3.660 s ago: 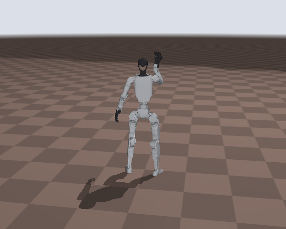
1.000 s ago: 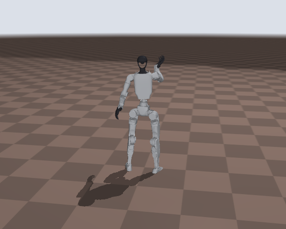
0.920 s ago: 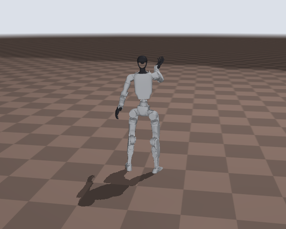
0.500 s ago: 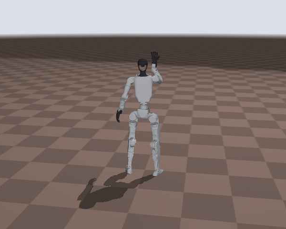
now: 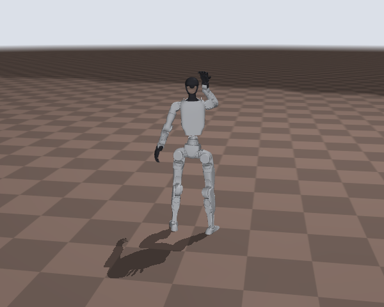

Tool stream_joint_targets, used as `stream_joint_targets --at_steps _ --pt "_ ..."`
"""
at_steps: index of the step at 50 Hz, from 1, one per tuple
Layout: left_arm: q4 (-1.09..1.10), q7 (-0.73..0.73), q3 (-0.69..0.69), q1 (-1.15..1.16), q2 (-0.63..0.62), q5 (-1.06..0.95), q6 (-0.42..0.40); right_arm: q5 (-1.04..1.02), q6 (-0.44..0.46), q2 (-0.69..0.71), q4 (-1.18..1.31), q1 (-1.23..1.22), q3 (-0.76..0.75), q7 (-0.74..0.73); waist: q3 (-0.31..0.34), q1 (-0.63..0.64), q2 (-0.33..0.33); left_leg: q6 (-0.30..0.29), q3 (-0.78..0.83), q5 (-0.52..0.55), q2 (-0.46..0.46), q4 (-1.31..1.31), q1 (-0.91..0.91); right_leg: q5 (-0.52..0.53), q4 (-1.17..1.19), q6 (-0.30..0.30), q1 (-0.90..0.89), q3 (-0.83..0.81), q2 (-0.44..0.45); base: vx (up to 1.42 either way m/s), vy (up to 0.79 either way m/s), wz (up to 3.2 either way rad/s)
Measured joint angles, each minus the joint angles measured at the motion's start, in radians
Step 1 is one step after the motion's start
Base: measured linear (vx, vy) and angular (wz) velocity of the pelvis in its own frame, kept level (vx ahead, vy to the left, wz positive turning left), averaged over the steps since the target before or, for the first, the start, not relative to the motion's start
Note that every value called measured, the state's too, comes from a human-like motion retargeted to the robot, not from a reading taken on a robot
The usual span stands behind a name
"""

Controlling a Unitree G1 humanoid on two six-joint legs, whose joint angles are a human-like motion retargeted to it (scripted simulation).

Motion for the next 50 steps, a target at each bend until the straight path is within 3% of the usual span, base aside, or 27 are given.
stream_joint_targets --at_steps 2,4,9,13,17,25,30,35,42,45,50 --pt "0.009 -0.005 0.006 -0.002 -0.008 0.001 0.006 0.005 0.027 0.017 -0.015 0.008 -0.042 0.038 0.002 -0.003 0.001 0.001 -0.001 0.000 0.000 0.002 -0.001 -0.001 0.001 -0.001 -0.001 0.000 0.000 0.00 0.00 0.00" --pt "0.016 0.006 0.003 -0.005 -0.013 0.006 0.007 -0.017 0.012 0.029 0.037 0.051 -0.087 -0.015 0.003 -0.005 0.001 0.002 0.001 -0.001 0.001 0.002 0.001 -0.001 0.003 -0.002 0.000 0.002 0.001 0.00 0.00 0.00" --pt "0.021 0.050 -0.052 -0.018 0.000 0.029 -0.003 -0.125 -0.081 0.029 0.356 0.191 -0.138 -0.402 0.006 -0.002 -0.003 0.002 0.015 -0.002 0.005 -0.002 0.014 0.000 0.006 0.000 0.002 0.013 0.005 0.00 0.00 0.00" --pt "0.018 0.076 -0.106 -0.031 0.018 0.021 -0.008 0.043 -0.118 0.035 0.648 0.218 -0.122 -0.585 0.004 0.003 -0.003 -0.008 0.030 -0.001 0.014 -0.005 0.019 0.003 0.004 0.000 -0.003 0.022 0.016 0.00 0.00 0.00" --pt "0.014 0.073 -0.106 -0.030 0.018 0.019 -0.013 0.141 -0.134 0.017 0.685 0.211 -0.095 -0.513 0.001 0.009 -0.001 -0.009 0.035 0.001 0.018 -0.007 0.014 0.008 -0.001 0.000 -0.009 0.026 0.021 0.00 0.00 0.00" --pt "0.005 0.048 -0.029 -0.011 0.002 0.007 -0.005 -0.045 -0.081 -0.030 0.089 0.056 -0.013 -0.217 0.001 0.001 0.004 -0.007 0.014 0.008 0.009 -0.009 -0.009 0.009 -0.004 0.000 -0.019 0.011 0.012 0.00 0.00 0.00" --pt "0.004 0.012 -0.008 -0.009 0.000 0.013 -0.002 -0.127 -0.051 -0.030 -0.078 -0.049 0.012 -0.137 0.002 -0.008 0.003 -0.007 0.004 0.010 0.006 -0.007 -0.016 0.008 -0.004 0.000 -0.019 0.003 0.009 0.00 0.00 0.00" --pt "0.022 0.037 -0.002 -0.024 -0.013 0.016 0.002 -0.179 -0.073 0.021 0.118 0.070 -0.099 -0.299 0.009 -0.006 0.000 -0.001 0.010 0.006 0.005 -0.005 -0.001 0.004 0.002 0.000 -0.011 0.010 0.006 0.00 0.00 0.00" --pt "0.023 0.096 -0.054 -0.045 -0.002 0.005 -0.006 -0.058 -0.043 0.059 0.715 0.241 -0.121 -0.593 0.006 0.021 -0.005 -0.004 0.041 0.002 0.019 -0.009 0.019 0.006 0.004 0.000 -0.013 0.034 0.023 0.00 -0.02 -0.17" --pt "0.016 0.102 -0.071 -0.049 0.002 -0.002 -0.011 0.061 -0.056 0.072 0.827 0.252 -0.100 -0.618 0.004 0.029 -0.002 -0.007 0.047 0.002 0.025 -0.011 0.018 0.009 0.001 0.000 -0.016 0.037 0.030 0.00 0.00 0.00" --pt "0.013 0.091 -0.054 -0.036 -0.003 0.000 -0.013 0.071 -0.099 0.048 0.624 0.223 -0.079 -0.463 0.003 0.027 0.004 -0.006 0.035 0.005 0.020 -0.012 0.006 0.009 -0.001 0.000 -0.020 0.028 0.026 0.00 0.00 0.00"
